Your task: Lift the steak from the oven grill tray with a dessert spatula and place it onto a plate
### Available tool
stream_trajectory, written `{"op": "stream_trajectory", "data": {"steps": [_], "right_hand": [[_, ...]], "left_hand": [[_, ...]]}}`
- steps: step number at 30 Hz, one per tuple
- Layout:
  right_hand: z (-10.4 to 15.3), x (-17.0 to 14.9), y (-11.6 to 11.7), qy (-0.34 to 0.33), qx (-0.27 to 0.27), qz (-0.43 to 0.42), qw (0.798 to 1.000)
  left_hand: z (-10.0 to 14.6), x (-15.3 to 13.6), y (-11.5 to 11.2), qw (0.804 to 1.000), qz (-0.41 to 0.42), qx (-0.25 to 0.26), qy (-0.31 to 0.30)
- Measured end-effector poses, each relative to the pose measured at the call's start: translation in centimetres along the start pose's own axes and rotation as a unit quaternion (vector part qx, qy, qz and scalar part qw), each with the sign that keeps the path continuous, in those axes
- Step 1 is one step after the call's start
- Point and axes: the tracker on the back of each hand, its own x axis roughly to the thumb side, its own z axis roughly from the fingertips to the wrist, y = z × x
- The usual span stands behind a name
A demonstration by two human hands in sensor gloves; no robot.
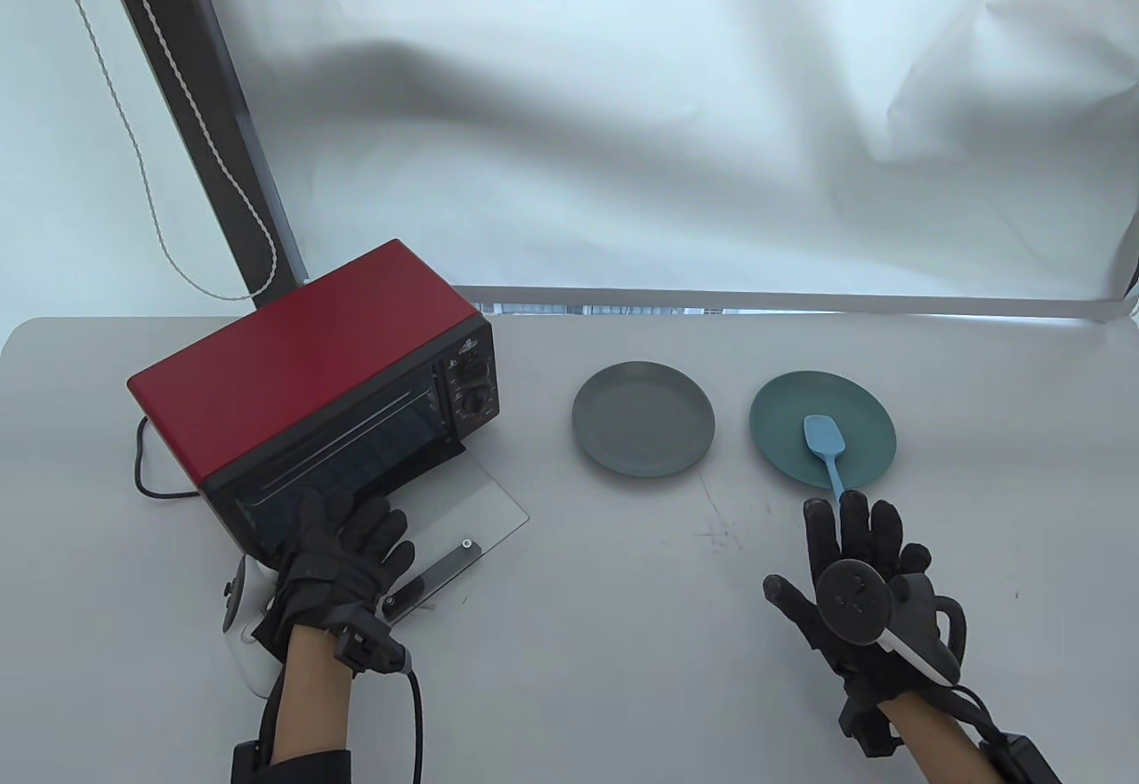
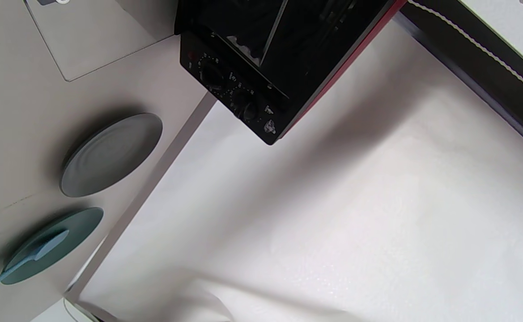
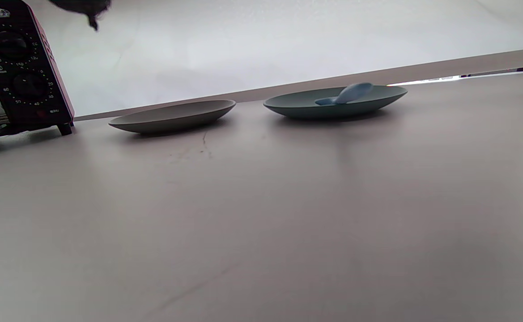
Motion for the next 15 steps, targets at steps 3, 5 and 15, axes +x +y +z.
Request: {"op": "stream_trajectory", "data": {"steps": [3,5,15], "right_hand": [[-0.1,0.0,0.1,0.003,0.005,0.001,1.000],[-0.1,0.0,0.2,0.004,0.007,0.002,1.000],[-0.3,-0.4,0.1,0.020,0.011,0.006,1.000]], "left_hand": [[-0.2,0.4,0.6,1.000,0.007,0.010,-0.003],[-0.4,0.6,1.1,1.000,0.011,0.020,-0.002],[-2.1,0.8,3.3,0.997,0.038,0.063,0.007]]}}
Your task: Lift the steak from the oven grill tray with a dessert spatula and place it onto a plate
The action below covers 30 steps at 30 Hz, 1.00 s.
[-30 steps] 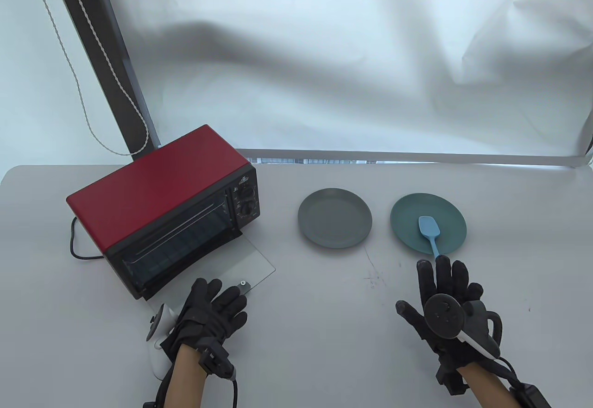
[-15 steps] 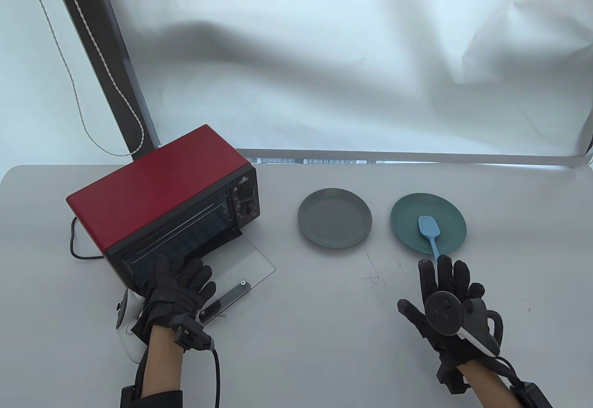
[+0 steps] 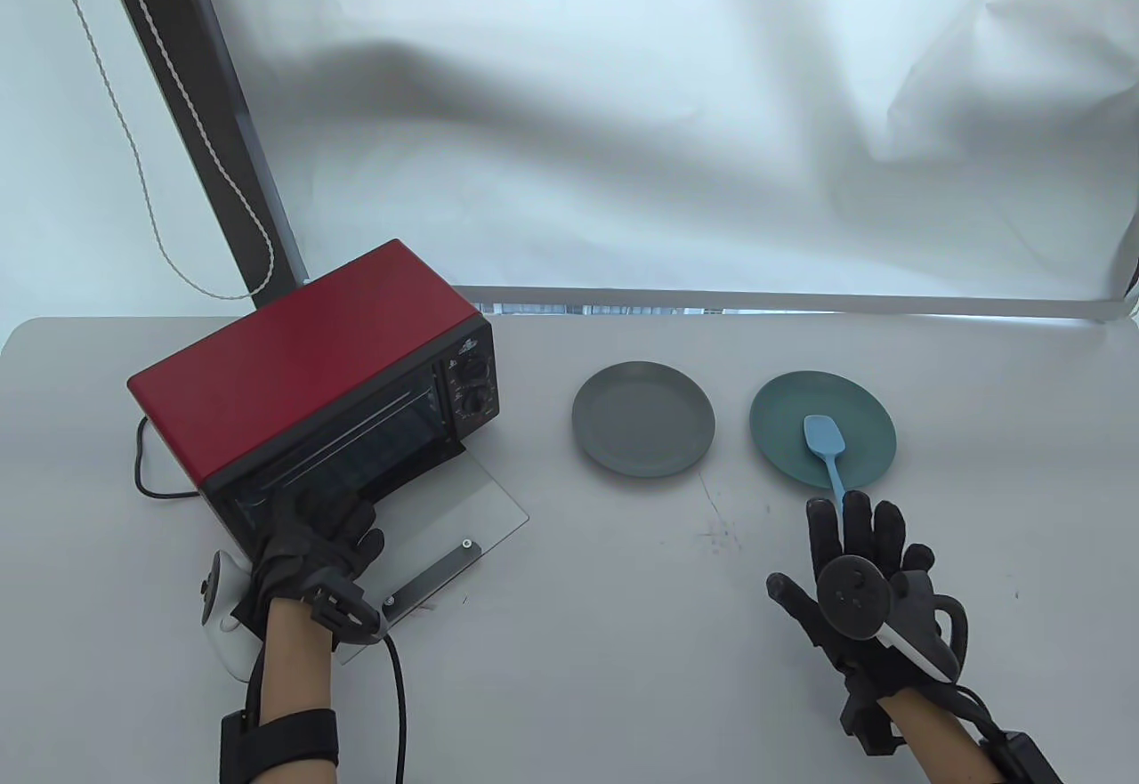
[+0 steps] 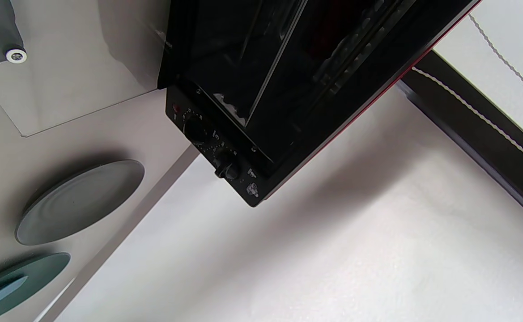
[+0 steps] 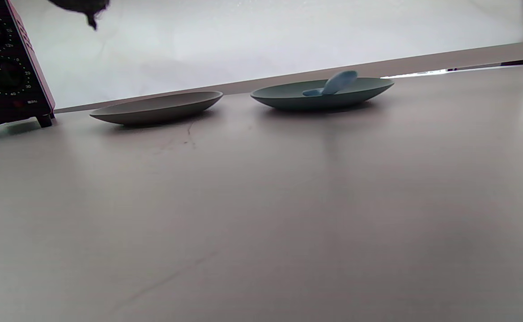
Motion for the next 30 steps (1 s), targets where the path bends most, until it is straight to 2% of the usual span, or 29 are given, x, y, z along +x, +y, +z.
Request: {"op": "stream_trajectory", "data": {"steps": [18,30], "right_hand": [[-0.5,-0.9,0.5,0.030,0.016,0.007,0.999],[-0.6,-1.1,0.6,0.034,0.015,0.007,0.999]], "left_hand": [[-2.9,1.5,1.6,0.999,0.032,0.008,-0.018],[-3.1,1.6,1.5,0.999,0.034,0.020,-0.032]]}}
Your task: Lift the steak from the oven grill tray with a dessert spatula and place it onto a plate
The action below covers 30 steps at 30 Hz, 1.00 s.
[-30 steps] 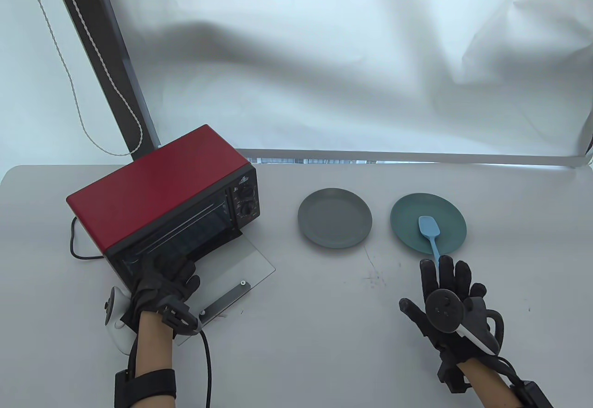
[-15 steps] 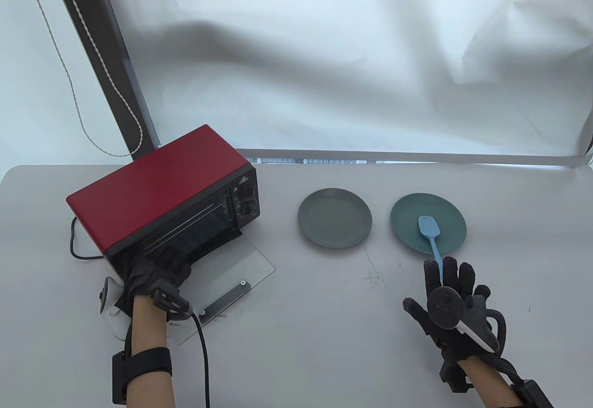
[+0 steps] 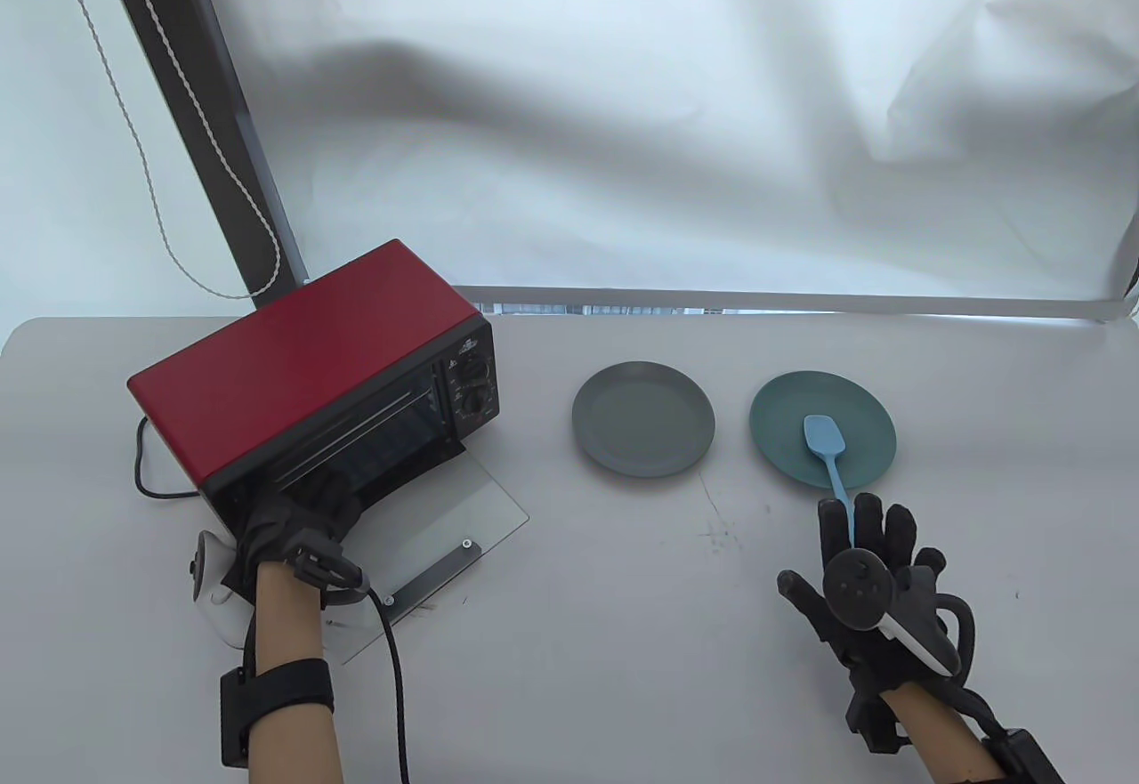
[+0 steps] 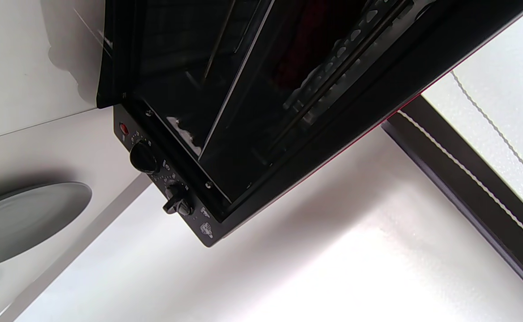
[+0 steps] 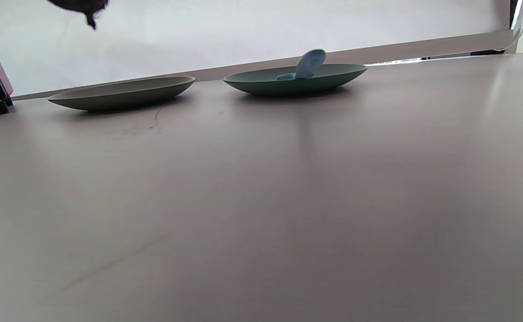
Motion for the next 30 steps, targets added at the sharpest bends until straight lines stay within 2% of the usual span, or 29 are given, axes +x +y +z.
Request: {"op": "stream_trajectory", "data": {"steps": [6,18,30], "right_hand": [[0.0,0.0,0.1,-0.001,0.001,-0.002,1.000],[-0.1,0.0,0.4,-0.013,0.001,-0.008,1.000],[-0.1,0.2,0.6,-0.025,0.000,-0.016,1.000]], "left_hand": [[0.5,-0.3,0.0,1.000,-0.005,0.016,-0.006],[2.1,-1.7,0.1,1.000,-0.022,0.004,0.000],[3.7,-3.1,-0.2,0.999,-0.033,0.015,0.002]]}}
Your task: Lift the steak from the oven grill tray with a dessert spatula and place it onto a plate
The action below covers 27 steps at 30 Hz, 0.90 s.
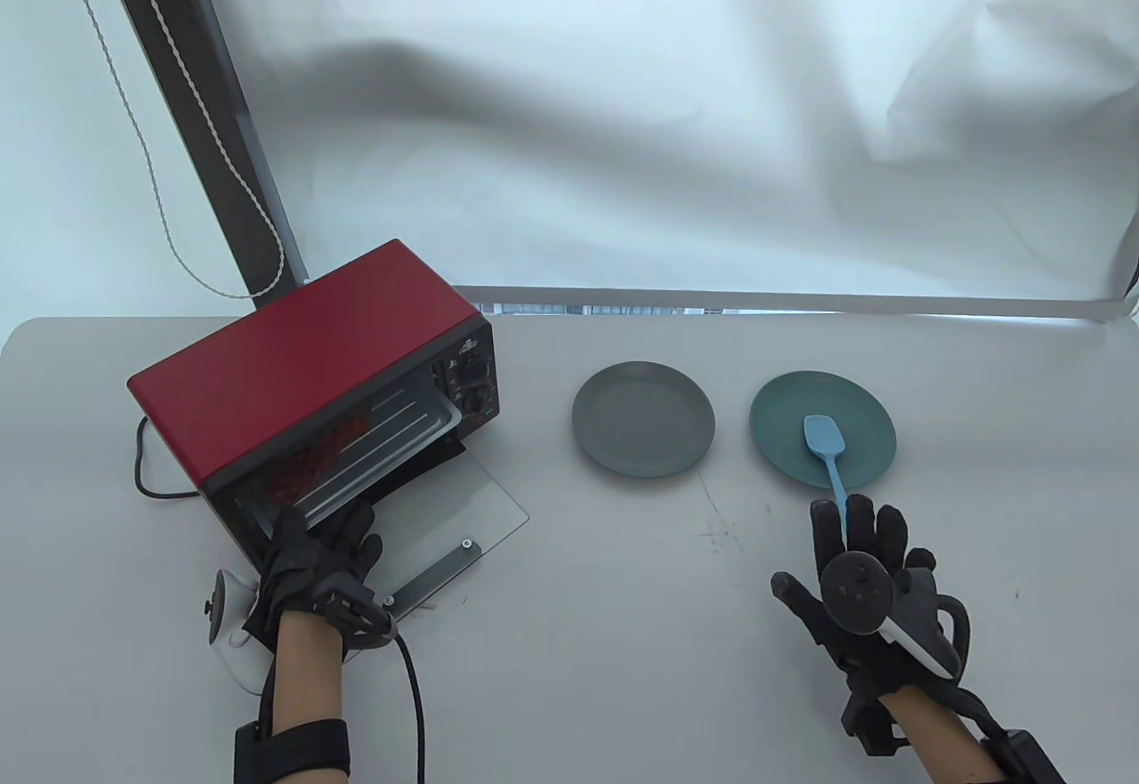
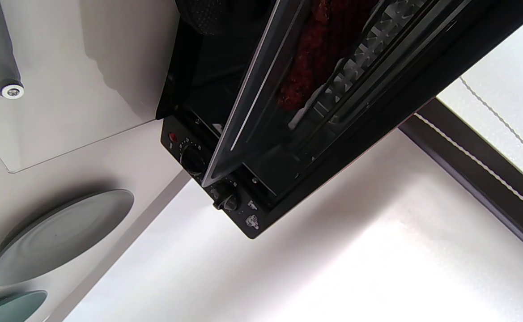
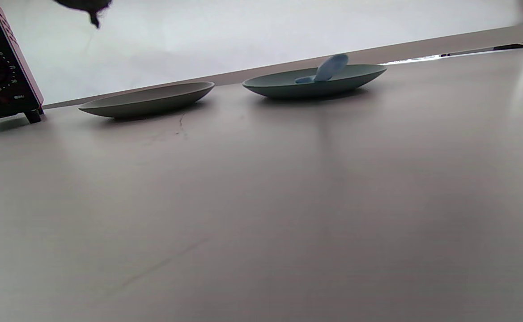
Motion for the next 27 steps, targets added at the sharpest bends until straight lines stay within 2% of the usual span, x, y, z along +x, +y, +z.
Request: {"op": "stream_trajectory", "data": {"steps": [20,27], "right_hand": [[0.1,0.2,-0.1,-0.013,-0.012,-0.003,1.000],[0.2,0.3,0.0,-0.018,-0.012,-0.003,1.000]], "left_hand": [[3.4,-0.4,0.5,1.000,-0.027,-0.001,0.008],[4.3,-0.7,0.7,0.999,-0.040,0.015,0.013]]}}
